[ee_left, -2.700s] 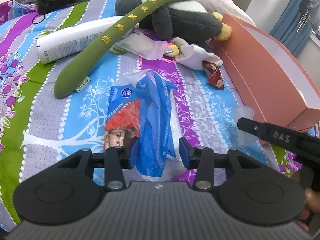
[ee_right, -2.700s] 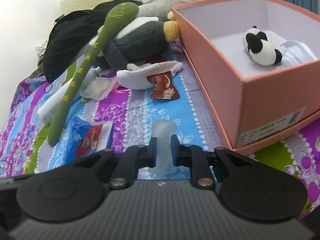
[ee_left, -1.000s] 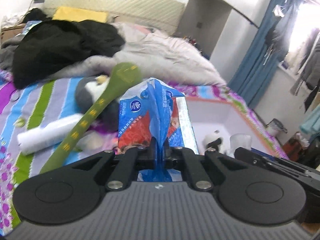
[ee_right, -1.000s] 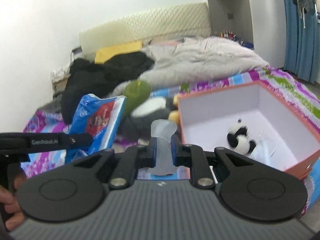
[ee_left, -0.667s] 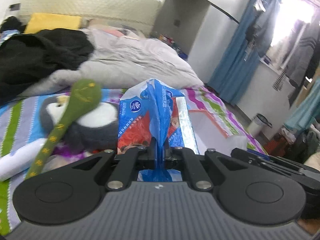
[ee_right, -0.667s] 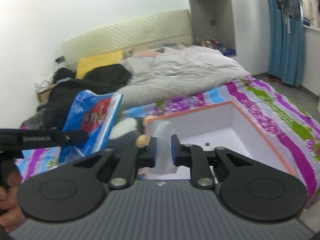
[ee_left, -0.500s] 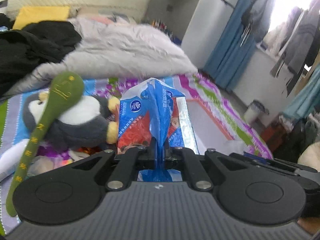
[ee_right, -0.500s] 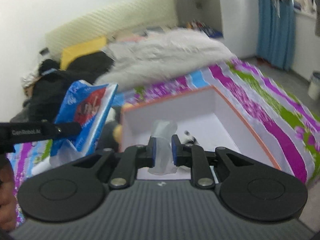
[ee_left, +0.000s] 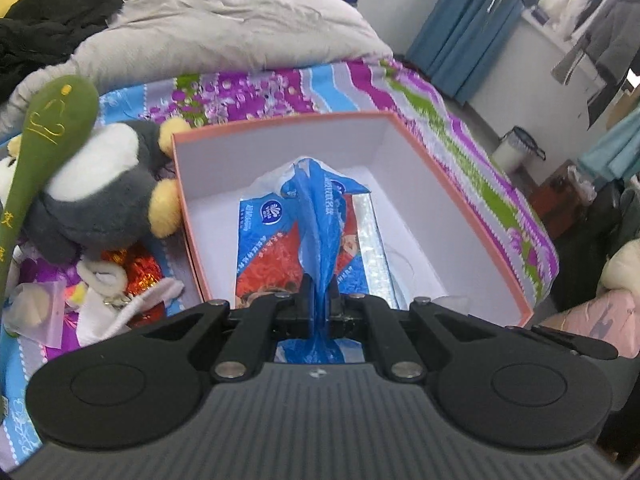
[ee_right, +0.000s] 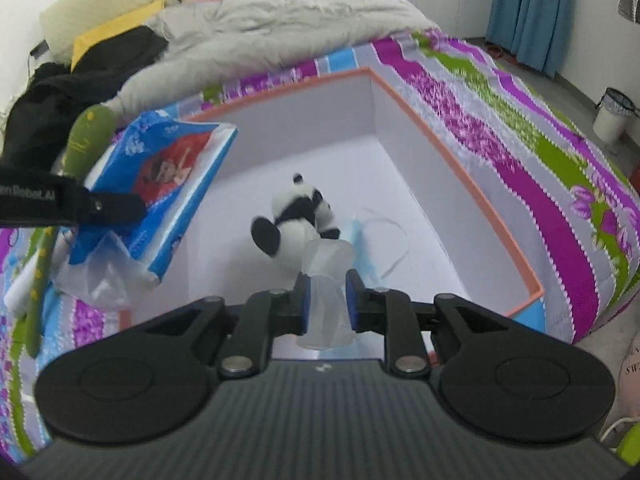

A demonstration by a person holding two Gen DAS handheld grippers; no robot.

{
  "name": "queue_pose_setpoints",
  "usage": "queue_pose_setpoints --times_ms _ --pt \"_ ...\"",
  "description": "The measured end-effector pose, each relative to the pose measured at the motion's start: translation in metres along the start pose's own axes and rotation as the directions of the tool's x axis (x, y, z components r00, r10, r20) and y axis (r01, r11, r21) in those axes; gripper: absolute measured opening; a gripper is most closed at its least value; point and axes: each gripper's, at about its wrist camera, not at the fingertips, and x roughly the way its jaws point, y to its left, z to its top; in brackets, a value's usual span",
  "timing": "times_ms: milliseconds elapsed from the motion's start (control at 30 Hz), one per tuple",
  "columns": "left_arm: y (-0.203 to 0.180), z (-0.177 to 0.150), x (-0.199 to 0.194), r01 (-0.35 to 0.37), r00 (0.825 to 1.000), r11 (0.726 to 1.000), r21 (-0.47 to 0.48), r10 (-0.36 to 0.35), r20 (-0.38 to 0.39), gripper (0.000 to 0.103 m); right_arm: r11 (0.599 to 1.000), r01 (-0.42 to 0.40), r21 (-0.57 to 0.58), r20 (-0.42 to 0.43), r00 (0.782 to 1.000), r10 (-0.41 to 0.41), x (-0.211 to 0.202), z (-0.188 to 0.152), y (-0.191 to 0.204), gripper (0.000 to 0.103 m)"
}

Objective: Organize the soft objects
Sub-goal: 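Lift the tissue packet and plastic bag and carry both over the pink box, then open both grippers to drop the tissue packet and plastic bag into the box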

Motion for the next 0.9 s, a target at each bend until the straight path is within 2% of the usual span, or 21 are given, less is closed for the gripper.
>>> queue_pose_setpoints --times_ms 167,200,233,367,600,800,900 --pt "-0.008 -0.004 0.008 0.002 1.0 0.999 0.041 -0.001 -0.026 0.007 1.0 -0.001 0.021 -0.026 1.0 0.001 0.01 -0.008 -0.008 0.026" --pt "-0.009 -0.005 0.008 -0.009 1.0 0.999 0.049 0.01 -0.029 0.014 1.0 -0.002 0.023 -0.026 1.0 0.002 0.01 -0.008 -0.009 0.033" --pt "-0.009 -0.006 0.007 -0.017 0.999 0.999 0.051 0.018 -0.028 0.019 1.0 -0.003 0.026 -0.026 1.0 0.003 0.011 -0.008 -0.011 0.035" --pt "-0.008 -0.011 -0.005 -0.01 1.0 0.998 0.059 0.009 0.011 0.022 0.999 -0.015 0.05 -0.007 1.0 0.016 0.006 -0.008 -0.017 0.037" --pt "-0.009 -0.03 -0.055 -0.007 0.99 0.996 0.088 -0.005 0.141 0.022 0.997 -0.051 0.061 0.121 0.992 0.044 -0.028 -0.011 -0.021 0.037" --pt "-0.007 -0.056 -0.101 -0.023 0.973 0.994 0.104 -0.001 0.229 0.022 0.996 -0.087 0.016 0.26 0.962 0.08 -0.07 -0.021 -0.01 0.037" --pt "-0.003 -0.067 -0.119 -0.032 0.966 0.995 0.095 0.006 0.26 0.022 0.995 -0.1 -0.014 0.299 0.949 0.1 -0.088 -0.024 -0.001 0.037"
